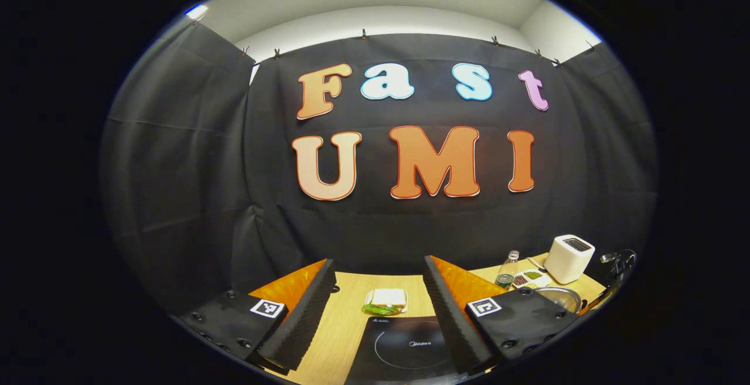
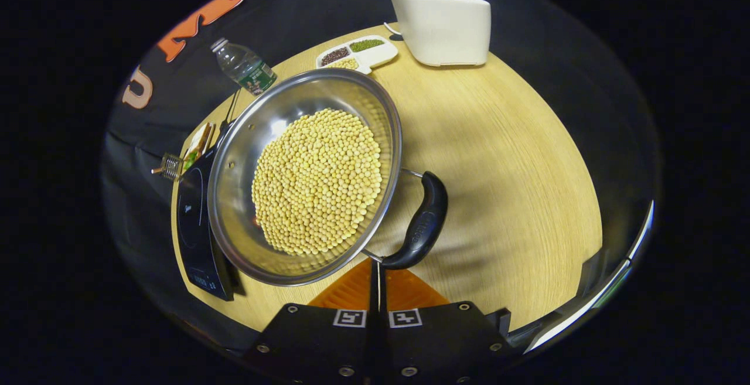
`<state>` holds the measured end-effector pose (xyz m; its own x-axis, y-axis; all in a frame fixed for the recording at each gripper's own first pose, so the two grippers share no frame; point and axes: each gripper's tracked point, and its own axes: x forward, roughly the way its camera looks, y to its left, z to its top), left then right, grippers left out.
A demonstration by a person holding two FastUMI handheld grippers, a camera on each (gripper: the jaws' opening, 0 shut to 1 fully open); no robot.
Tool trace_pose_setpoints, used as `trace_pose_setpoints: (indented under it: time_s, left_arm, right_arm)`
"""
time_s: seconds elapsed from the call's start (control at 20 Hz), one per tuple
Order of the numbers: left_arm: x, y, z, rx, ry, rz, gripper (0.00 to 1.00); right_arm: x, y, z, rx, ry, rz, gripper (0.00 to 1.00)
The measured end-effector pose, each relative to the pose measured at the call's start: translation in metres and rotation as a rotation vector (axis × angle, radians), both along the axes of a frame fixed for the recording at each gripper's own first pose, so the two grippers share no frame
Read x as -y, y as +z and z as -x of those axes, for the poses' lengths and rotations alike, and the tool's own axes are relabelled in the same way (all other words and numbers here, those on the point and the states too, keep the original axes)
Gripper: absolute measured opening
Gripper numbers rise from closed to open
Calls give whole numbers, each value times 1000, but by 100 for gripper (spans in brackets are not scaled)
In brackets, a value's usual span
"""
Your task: First push the handle of the pot to place it horizontally, then grasp the pot with both hands and set it on the induction cooktop.
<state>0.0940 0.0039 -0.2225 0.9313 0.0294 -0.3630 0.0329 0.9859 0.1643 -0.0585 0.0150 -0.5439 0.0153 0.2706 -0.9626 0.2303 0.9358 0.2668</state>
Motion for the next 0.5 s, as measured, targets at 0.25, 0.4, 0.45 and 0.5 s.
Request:
trace_pose_setpoints:
  time_s: [0.25, 0.4, 0.45, 0.5]
  left_arm:
    - [-4, -1, -1, 2, 11, -6, 99]
    - [-1, -5, -1, -9, 7, 8, 99]
    - [-1, -7, -2, -11, 6, 15, 99]
    - [0, -9, -3, -16, 6, 21, 99]
  right_arm:
    - [18, -6, -21, 9, -88, 24, 0]
    - [24, -15, -37, 20, -104, 44, 0]
    - [28, -18, -43, 28, -108, 58, 0]
    - [30, -20, -48, 35, -111, 72, 0]
